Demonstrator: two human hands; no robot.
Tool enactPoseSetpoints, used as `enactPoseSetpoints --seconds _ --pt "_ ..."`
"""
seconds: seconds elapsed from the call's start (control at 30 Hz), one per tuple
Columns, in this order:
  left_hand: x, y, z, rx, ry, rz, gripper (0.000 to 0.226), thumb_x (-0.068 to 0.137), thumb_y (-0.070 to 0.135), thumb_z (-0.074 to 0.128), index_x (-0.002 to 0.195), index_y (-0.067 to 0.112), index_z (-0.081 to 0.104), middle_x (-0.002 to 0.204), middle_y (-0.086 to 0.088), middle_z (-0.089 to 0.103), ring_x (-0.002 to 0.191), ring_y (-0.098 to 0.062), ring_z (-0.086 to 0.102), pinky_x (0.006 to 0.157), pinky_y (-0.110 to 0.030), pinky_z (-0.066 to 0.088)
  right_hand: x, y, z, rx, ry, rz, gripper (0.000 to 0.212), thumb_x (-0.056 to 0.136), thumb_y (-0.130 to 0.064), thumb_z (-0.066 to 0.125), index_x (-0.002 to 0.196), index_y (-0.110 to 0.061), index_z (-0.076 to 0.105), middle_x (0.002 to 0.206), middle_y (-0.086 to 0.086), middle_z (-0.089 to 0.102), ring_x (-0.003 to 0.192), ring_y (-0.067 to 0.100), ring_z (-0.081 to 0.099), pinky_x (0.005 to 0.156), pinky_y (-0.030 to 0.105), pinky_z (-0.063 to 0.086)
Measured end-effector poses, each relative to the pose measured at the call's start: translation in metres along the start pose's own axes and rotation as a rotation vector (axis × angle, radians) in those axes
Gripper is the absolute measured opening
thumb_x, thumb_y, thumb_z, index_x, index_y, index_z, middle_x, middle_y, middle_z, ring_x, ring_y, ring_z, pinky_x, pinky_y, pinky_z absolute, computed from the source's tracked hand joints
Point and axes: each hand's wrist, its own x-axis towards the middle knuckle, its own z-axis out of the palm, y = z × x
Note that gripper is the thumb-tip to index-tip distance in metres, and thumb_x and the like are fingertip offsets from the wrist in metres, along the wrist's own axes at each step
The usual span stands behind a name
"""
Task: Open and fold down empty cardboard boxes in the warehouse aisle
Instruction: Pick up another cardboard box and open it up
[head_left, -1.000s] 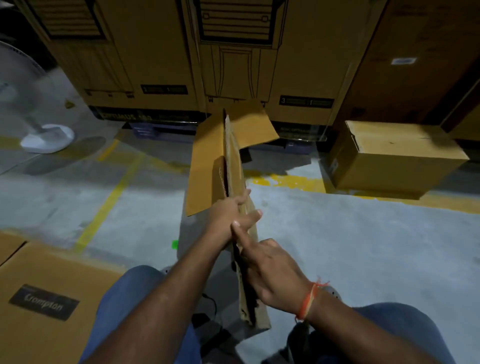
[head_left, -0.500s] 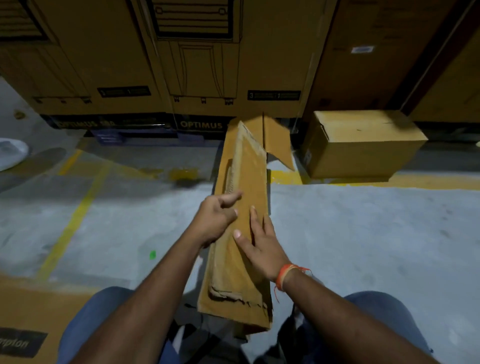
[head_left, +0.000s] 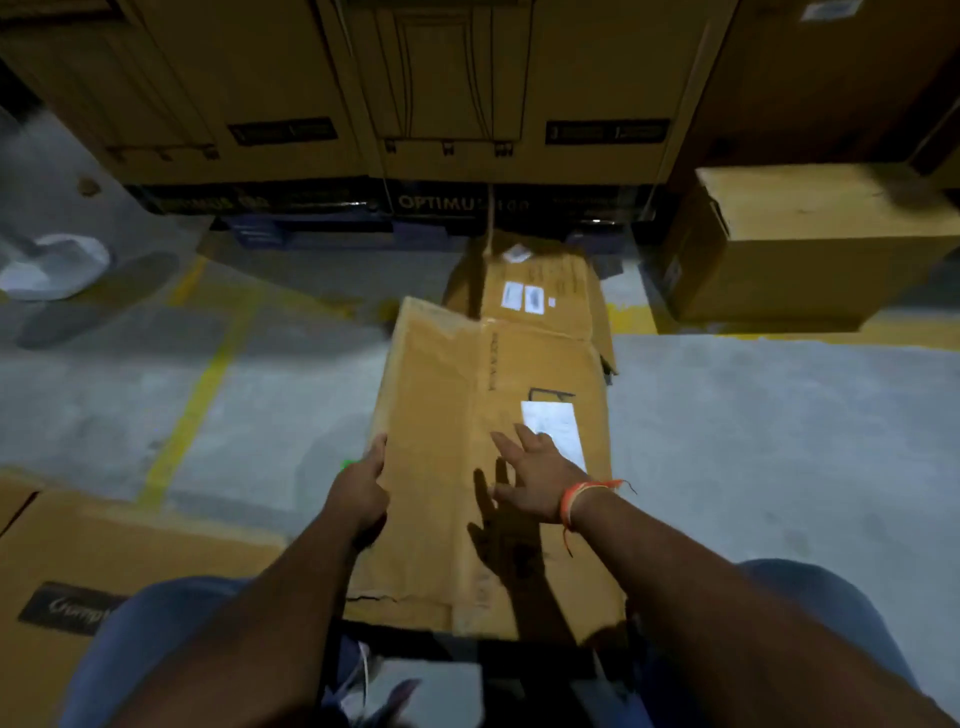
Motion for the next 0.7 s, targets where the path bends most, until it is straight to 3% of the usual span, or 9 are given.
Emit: enactPoseSetpoints --seconds 0.1,0.2,0.4,0.53,0.7 --pt "0.016 -0.008 0.034 0.449 -0.184 -0.199 0.049 0.099 0.02 0.051 0.147 0.021 0.043 0.16 -0.022 0.024 0.143 -0.043 0.03 0.11 -0.047 0.041 0.013 0.025 0.009 0.001 -0.06 0.109 0.08 0.1 -0.05 0.05 0.162 -0.025 0.006 0.168 0.015 0.0 0.153 0.042 0.003 0.123 0.05 0.017" --pt "0.029 -0.002 0.069 0.525 -0.274 -0.046 0.059 0.097 0.029 0.055 0.152 0.029 0.036 0.167 -0.021 -0.008 0.146 -0.042 0.028 0.114 -0.049 0.038 0.029 0.052 0.029 0.006 -0.085 0.223 0.078 0.101 -0.048 0.05 0.162 -0.023 0.007 0.168 0.016 0.003 0.152 0.044 0.005 0.123 0.048 0.015" --pt "0.07 0.021 0.135 0.567 -0.305 0.227 0.074 0.096 0.021 0.056 0.159 0.024 0.018 0.169 -0.011 -0.009 0.154 -0.043 0.0 0.119 -0.054 0.028 0.077 0.087 0.089 0.087 -0.084 0.335 0.082 0.099 -0.044 0.051 0.161 -0.029 0.0 0.169 0.008 -0.006 0.153 0.041 -0.007 0.121 0.057 0.018" --pt "0.099 0.026 0.162 0.608 -0.283 0.369 0.078 0.096 0.025 0.056 0.16 0.021 0.012 0.169 -0.012 -0.008 0.153 -0.044 -0.001 0.122 -0.056 0.014 0.106 0.108 0.117 0.036 -0.062 0.374 0.085 0.099 -0.042 0.054 0.161 -0.029 -0.003 0.168 0.008 -0.01 0.153 0.037 -0.01 0.121 0.059 0.017" --pt "0.149 0.031 0.181 0.599 -0.279 0.399 0.083 0.1 0.037 0.055 0.162 0.017 0.004 0.168 -0.017 -0.01 0.153 -0.047 0.0 0.122 -0.057 0.016 0.151 0.123 0.132 -0.007 -0.001 0.369 0.085 0.099 -0.041 0.052 0.161 -0.027 -0.006 0.168 0.007 -0.015 0.154 0.036 -0.01 0.12 0.058 0.019"
